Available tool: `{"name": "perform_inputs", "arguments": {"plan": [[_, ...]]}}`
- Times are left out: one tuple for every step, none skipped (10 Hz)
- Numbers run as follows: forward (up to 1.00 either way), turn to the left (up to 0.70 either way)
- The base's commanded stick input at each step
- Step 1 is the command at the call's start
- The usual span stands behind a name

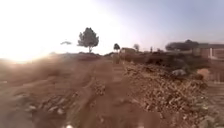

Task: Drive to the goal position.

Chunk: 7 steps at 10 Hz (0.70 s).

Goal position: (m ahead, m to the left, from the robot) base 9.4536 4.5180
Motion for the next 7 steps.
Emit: {"name": "perform_inputs", "arguments": {"plan": [[0.7, 0.0], [0.7, 0.0], [0.7, 0.0], [0.7, 0.0], [0.7, 0.0], [0.7, 0.0], [0.7, 0.0]]}}
